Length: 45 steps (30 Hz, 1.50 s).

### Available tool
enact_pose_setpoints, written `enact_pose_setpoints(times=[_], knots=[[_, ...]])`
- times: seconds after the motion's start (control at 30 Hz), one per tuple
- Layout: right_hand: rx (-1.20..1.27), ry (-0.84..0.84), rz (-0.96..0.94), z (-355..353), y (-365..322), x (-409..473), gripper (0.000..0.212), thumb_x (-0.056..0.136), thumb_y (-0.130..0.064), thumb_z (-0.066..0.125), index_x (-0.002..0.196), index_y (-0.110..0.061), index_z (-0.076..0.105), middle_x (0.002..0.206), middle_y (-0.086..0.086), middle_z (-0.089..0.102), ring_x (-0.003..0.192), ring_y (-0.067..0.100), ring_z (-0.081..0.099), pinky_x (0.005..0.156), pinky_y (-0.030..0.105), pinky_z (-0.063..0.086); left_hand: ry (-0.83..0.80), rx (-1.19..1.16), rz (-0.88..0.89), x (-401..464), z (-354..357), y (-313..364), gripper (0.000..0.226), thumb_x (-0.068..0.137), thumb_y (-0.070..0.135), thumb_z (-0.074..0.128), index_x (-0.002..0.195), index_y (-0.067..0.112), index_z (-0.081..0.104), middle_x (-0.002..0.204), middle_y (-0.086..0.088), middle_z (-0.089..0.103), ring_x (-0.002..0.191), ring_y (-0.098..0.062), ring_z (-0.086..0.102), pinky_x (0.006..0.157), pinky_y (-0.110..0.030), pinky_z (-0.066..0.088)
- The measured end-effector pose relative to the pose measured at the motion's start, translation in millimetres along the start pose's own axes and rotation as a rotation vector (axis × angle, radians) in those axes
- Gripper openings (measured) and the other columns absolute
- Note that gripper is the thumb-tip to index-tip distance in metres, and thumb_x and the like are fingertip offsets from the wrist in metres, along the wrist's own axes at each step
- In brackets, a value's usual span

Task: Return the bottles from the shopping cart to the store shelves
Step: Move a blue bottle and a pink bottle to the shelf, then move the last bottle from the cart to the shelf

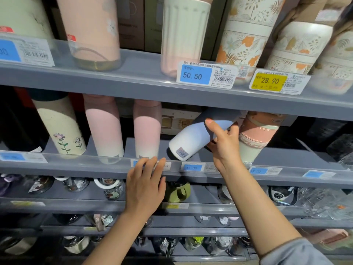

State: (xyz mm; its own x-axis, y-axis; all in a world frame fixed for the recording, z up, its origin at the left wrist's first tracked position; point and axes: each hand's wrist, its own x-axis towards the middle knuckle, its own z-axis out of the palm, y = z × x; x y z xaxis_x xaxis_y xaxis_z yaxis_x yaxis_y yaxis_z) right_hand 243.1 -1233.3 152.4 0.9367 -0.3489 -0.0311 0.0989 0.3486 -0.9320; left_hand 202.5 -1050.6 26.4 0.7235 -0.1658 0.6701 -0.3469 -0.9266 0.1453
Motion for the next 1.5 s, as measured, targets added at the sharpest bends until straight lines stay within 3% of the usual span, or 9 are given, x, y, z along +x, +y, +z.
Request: enact_pose_setpoints(times=[0.13,0.53,0.63,0.8,0.93,1.03,1.17,1.37,1.5], knots=[[-0.159,0.014,-0.056,-3.4,8.5,7.4,0.04,0.076,-0.008,0.078,0.091,-0.02,0.042,0.095,0.003,0.058,0.08,0.012,0.062,0.065,0.027,0.051,0.017,0.007,0.0,-2.2,2.0,-0.8,0.049,0.077,0.022,0.067,0.123,0.015,0.053,0.118,-0.008,0.058,0.111,-0.029,0.046,0.077,-0.046,0.051],[-0.664,-0.25,-0.074,-2.5,16.8,20.9,0.051,0.075,-0.026,0.081,0.108,-0.014,0.043,0.102,-0.003,0.053,0.086,0.001,0.051,0.065,0.017,0.043,-0.067,0.003,-0.069,-4.9,-1.6,6.5,0.065,0.064,0.018,0.081,0.124,0.015,0.056,0.125,-0.007,0.053,0.117,-0.029,0.045,0.082,-0.047,0.051],[-0.707,-0.275,-0.023,-6.7,13.0,24.8,0.055,0.076,-0.033,0.079,0.109,-0.011,0.042,0.107,0.002,0.053,0.087,0.005,0.052,0.067,0.021,0.044,-0.077,-0.005,-0.091,-4.8,-3.0,9.5,0.065,0.064,0.015,0.079,0.125,0.015,0.055,0.128,-0.006,0.048,0.119,-0.029,0.045,0.08,-0.048,0.052],[-0.632,-0.34,-0.038,-11.3,16.9,23.2,0.047,0.081,-0.025,0.076,0.108,-0.013,0.04,0.096,-0.008,0.05,0.081,-0.002,0.05,0.051,0.006,0.043,-0.108,0.019,-0.113,-5.2,-6.8,14.5,0.068,0.062,0.01,0.079,0.126,0.012,0.056,0.128,-0.01,0.054,0.118,-0.031,0.051,0.08,-0.044,0.051],[-0.567,-0.394,-0.091,-20.7,26.2,21.0,0.049,0.078,-0.023,0.079,0.106,-0.027,0.039,0.103,-0.013,0.054,0.089,-0.005,0.056,0.065,0.01,0.051,-0.137,0.024,-0.123,-5.5,-10.9,19.4,0.071,0.06,0.007,0.078,0.127,0.011,0.057,0.128,-0.012,0.057,0.119,-0.031,0.05,0.078,-0.044,0.051],[-0.627,-0.407,-0.175,-35.8,32.4,17.3,0.057,0.069,-0.04,0.083,0.106,-0.038,0.039,0.122,0.001,0.056,0.112,0.01,0.056,0.093,0.031,0.051,-0.19,0.046,-0.15,-4.3,-13.8,21.4,0.074,0.061,0.007,0.08,0.13,0.013,0.056,0.129,-0.011,0.057,0.12,-0.031,0.05,0.078,-0.045,0.051],[-0.605,-0.387,-0.308,-49.7,32.6,-8.5,0.087,0.071,-0.04,0.082,0.141,-0.024,0.033,0.134,-0.004,0.045,0.121,0.004,0.045,0.095,0.01,0.039,-0.256,0.023,-0.195,-3.0,-16.2,25.5,0.079,0.062,0.011,0.082,0.134,0.015,0.051,0.133,-0.011,0.055,0.124,-0.031,0.046,0.08,-0.048,0.052],[-0.481,-0.41,-0.307,-55.1,41.9,-52.6,0.053,0.082,-0.022,0.074,0.122,-0.039,0.044,0.114,-0.008,0.057,0.103,0.006,0.059,0.084,0.018,0.049,-0.277,-0.151,-0.304,-22.1,-28.2,22.6,0.066,0.081,0.021,0.071,0.142,0.023,0.044,0.146,-0.005,0.041,0.131,-0.027,0.042,0.097,-0.045,0.047],[-0.536,-0.477,-0.235,-30.3,65.9,-86.6,0.036,0.084,-0.022,0.073,0.112,-0.036,0.054,0.099,-0.014,0.063,0.09,0.007,0.064,0.083,0.031,0.053,-0.24,-0.299,-0.349,-77.5,-59.3,4.9,0.045,0.088,0.036,0.054,0.131,0.024,0.052,0.123,0.004,0.059,0.117,-0.013,0.051,0.093,-0.032,0.049]])
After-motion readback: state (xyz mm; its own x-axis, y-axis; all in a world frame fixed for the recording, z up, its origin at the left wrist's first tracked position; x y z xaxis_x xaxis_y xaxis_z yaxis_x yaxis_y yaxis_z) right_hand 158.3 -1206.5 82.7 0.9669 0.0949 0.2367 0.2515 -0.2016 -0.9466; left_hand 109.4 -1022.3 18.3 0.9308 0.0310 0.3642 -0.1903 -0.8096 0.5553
